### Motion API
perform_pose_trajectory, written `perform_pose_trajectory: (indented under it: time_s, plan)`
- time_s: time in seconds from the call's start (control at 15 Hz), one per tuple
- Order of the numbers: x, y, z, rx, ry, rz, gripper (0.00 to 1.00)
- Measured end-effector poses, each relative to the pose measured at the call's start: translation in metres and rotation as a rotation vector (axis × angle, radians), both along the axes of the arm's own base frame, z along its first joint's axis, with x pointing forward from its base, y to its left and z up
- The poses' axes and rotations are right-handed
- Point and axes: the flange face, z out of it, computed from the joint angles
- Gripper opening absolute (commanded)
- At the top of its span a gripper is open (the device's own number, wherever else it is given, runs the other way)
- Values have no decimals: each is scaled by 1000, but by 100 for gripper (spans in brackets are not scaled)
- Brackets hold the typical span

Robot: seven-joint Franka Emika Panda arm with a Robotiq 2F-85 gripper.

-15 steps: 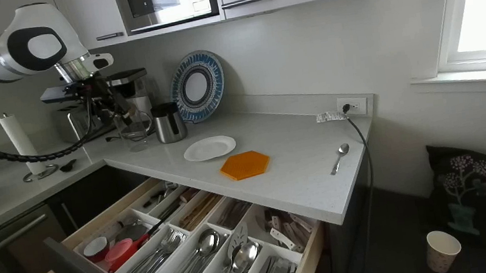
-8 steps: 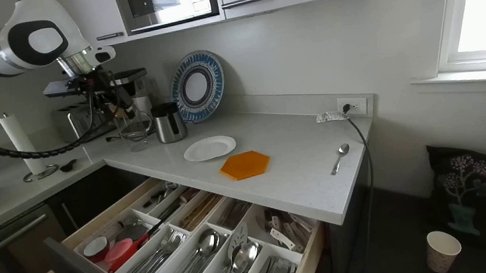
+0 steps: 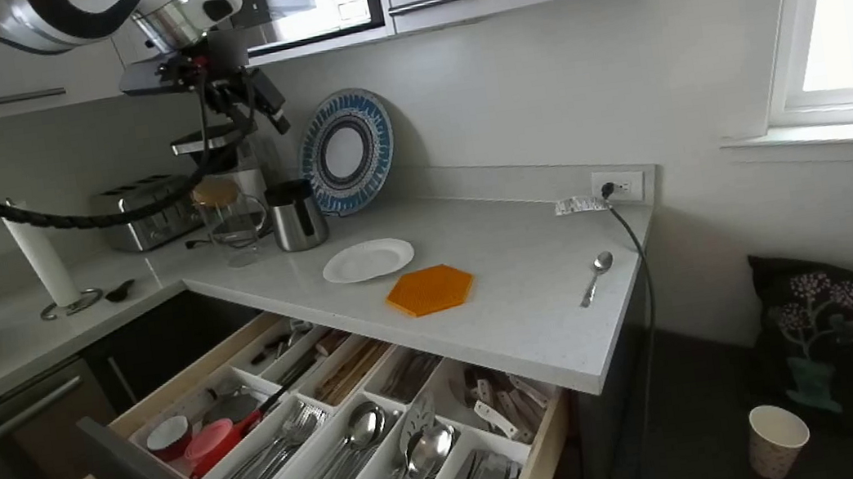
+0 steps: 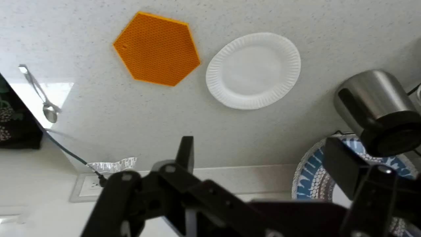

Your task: Put the spoon inside the drawer

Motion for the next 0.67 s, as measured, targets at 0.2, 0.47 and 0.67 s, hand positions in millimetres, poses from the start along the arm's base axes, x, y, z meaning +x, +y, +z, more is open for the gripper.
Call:
perform_pose_trajectory:
  time_s: [0.2, 0.47, 0.67]
  plan:
    - [14, -59, 5, -1, -6, -46, 100]
    - [34, -145, -10, -40, 18, -86, 100]
    - [52, -198, -25, -74, 33, -90, 100]
